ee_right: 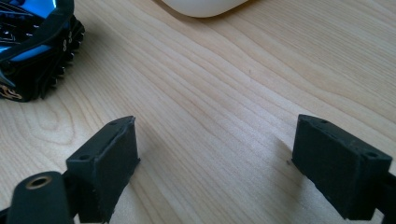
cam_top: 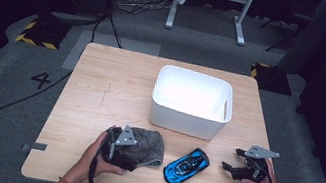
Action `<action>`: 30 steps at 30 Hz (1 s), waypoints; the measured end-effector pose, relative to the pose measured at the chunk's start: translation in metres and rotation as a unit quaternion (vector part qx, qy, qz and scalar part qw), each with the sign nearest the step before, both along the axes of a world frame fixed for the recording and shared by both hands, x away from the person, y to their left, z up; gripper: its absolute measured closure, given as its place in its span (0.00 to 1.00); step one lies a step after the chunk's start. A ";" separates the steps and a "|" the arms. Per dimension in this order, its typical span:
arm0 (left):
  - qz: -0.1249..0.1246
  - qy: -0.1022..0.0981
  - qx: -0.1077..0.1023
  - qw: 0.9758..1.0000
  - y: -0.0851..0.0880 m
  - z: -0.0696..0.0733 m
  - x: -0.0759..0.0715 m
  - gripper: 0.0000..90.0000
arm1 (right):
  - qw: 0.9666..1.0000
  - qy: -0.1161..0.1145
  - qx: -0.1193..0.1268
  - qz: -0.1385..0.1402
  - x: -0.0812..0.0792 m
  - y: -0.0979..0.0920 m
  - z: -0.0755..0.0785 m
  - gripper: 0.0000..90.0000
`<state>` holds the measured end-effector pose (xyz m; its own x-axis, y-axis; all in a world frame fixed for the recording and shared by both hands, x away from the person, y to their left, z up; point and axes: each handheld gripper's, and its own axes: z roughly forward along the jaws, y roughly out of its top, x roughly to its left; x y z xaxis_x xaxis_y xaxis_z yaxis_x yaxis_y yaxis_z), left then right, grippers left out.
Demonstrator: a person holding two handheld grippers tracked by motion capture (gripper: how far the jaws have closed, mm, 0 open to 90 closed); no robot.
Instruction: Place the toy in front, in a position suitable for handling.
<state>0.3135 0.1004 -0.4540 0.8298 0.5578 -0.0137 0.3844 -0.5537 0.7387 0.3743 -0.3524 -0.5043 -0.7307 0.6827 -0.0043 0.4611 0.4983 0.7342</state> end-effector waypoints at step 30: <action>-0.061 0.033 0.038 0.997 -0.104 -0.047 -0.020 0.18 | 0.997 -0.024 0.036 0.063 -0.022 0.059 0.031 0.44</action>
